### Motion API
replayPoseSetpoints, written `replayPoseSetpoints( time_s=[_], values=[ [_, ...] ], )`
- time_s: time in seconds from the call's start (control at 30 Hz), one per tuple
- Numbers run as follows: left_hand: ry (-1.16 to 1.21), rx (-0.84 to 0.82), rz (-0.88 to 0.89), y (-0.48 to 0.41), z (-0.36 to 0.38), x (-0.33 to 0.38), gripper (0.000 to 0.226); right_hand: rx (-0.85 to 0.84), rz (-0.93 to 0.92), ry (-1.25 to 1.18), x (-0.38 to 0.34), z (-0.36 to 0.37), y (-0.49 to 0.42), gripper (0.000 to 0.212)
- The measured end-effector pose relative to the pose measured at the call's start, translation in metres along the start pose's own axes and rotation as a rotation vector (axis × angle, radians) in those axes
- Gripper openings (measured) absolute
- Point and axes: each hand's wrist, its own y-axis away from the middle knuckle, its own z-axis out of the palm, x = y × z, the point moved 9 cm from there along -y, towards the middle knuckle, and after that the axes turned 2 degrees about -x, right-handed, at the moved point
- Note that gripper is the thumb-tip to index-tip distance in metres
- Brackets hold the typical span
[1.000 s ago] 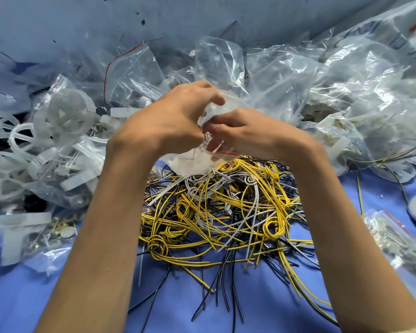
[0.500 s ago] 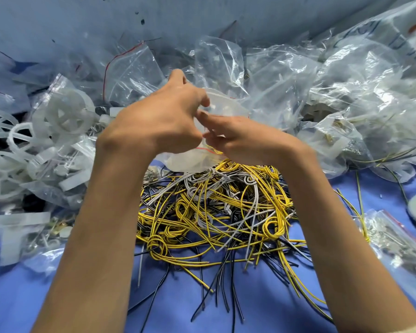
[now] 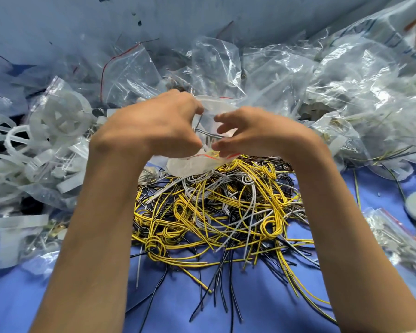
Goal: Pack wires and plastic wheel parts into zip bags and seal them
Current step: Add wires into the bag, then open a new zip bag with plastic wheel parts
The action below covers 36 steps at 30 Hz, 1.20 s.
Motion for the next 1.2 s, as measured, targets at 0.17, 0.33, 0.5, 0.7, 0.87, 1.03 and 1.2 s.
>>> replayPoseSetpoints(
  time_s=[0.17, 0.33, 0.5, 0.7, 0.87, 1.03, 1.2],
  values=[
    [0.068, 0.116, -0.054, 0.002, -0.011, -0.002, 0.067, 0.147, -0.041, -0.034, 0.0, -0.016, -0.001, 0.071],
    [0.075, 0.202, 0.019, 0.001, -0.017, 0.012, 0.028, 0.139, -0.048, 0.018, -0.002, -0.004, -0.013, 0.068],
    [0.1, 0.037, 0.163, -0.002, 0.006, 0.039, 0.028, 0.36, -0.119, -0.154, -0.011, -0.026, -0.005, 0.012],
    [0.098, 0.061, 0.214, 0.001, 0.002, 0.044, 0.042, -0.077, -0.134, -0.171, -0.024, 0.018, -0.003, 0.015],
    [0.207, 0.143, 0.102, -0.005, -0.01, 0.021, 0.04, 0.03, -0.175, 0.001, -0.024, -0.004, 0.008, 0.027],
    [0.196, 0.357, -0.052, -0.006, -0.027, -0.01, 0.019, 0.421, -0.259, -0.173, -0.03, -0.051, 0.021, 0.014],
    [0.125, 0.368, -0.145, -0.006, -0.025, -0.023, 0.017, 0.201, -0.078, -0.024, -0.007, -0.042, 0.024, 0.016]
  ],
)
